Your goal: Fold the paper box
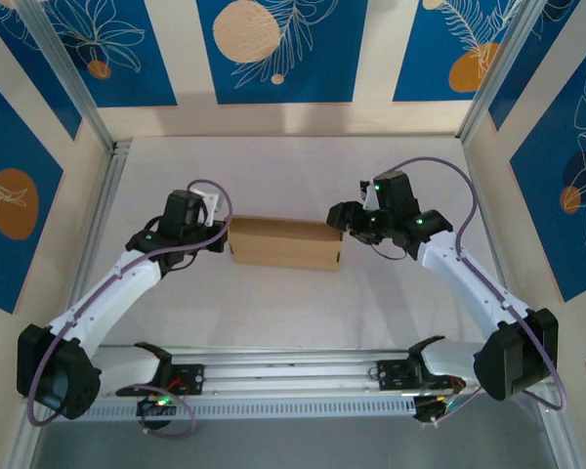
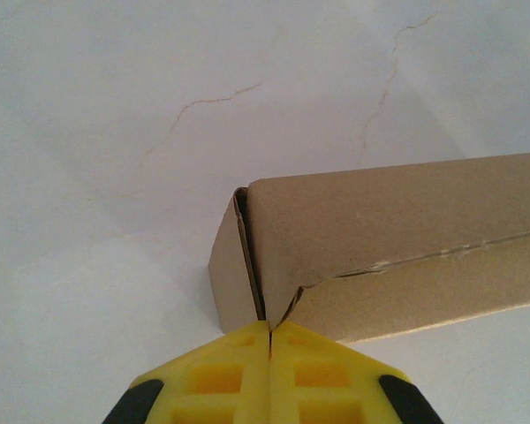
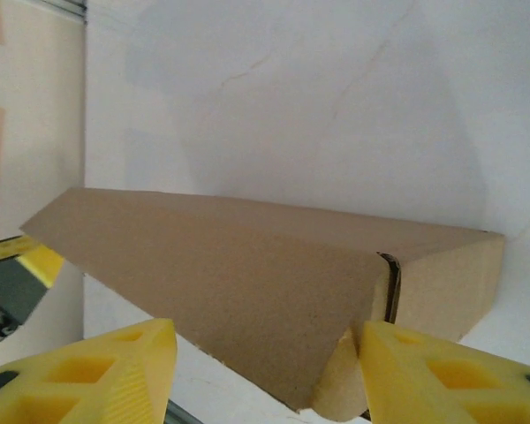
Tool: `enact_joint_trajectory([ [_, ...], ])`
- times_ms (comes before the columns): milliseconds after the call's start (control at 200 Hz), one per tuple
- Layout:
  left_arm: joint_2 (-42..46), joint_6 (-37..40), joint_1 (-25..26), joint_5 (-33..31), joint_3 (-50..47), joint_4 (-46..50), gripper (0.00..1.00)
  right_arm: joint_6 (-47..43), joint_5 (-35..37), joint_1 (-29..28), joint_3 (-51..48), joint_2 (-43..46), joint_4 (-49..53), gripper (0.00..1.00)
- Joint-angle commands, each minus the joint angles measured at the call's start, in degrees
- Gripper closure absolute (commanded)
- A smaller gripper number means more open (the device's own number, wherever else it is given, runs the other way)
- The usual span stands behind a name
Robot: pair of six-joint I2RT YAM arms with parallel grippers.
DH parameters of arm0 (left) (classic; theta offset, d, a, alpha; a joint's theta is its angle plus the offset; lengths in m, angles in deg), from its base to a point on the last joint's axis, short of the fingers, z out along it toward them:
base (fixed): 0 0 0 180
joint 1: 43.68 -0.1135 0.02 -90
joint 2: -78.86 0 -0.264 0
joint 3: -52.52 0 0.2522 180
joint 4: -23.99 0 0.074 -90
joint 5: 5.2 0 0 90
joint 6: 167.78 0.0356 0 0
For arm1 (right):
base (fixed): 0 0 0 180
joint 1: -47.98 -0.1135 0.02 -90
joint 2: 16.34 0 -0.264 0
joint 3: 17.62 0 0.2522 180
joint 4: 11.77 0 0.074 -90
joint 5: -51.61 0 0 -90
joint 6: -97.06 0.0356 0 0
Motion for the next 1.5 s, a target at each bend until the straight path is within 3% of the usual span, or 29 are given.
enact_joint_trajectory([
  [0,-1.75,0.15,0.19,-1.92,-1.46,5.31,1.0,0.01,3.29,-1.09,-0.31,-1.35,2.6,0.45],
  [305,-0.76,0.04,0.37,-2.06,-1.89,5.0,1.0,-1.82,3.81,-1.84,-8.14,0.0,-0.35,0.58],
  [405,-0.36,-0.36,0.37,-1.27,-1.7,5.03,0.78,-2.01,4.28,-1.98,-9.34,-0.2,-0.79,0.6],
  [530,2.05,-0.21,0.37,-0.19,-1.37,5.87,0.6,-2.13,5.13,-2.15,-9.94,-0.82,-0.86,0.61],
  [730,7.27,-0.27,0.29,3.39,-0.66,8.26,0.45,-2.0,6.44,-2.48,-9.76,-1.59,-1.01,0.66],
  [885,10.32,0.37,0.29,13.87,-0.46,9.6,0.46,-1.98,6.77,-2.8,-8.79,-1.62,-0.76,0.67],
  [1005,13.4,-2.19,0.28,19.76,-0.71,6.85,0.54,-2.25,7.28,-3.07,-8.07,-1.95,-0.33,0.68],
  [1080,13.82,-4.55,0.12,17.06,0.22,5.68,0.52,-2.29,7.3,-3.33,-7.87,-2.23,-0.17,0.68],
  [1201,11.37,-7.72,-0.61,7.69,2.77,5.04,0.31,-2.49,7.3,-3.86,-7.48,-2.42,0.04,0.68],
  [1496,1.27,-11.18,-3.75,3.16,5.55,-0.96,0.29,-3.59,8.11,-4.26,-5.83,-2.21,1.73,0.68],
])
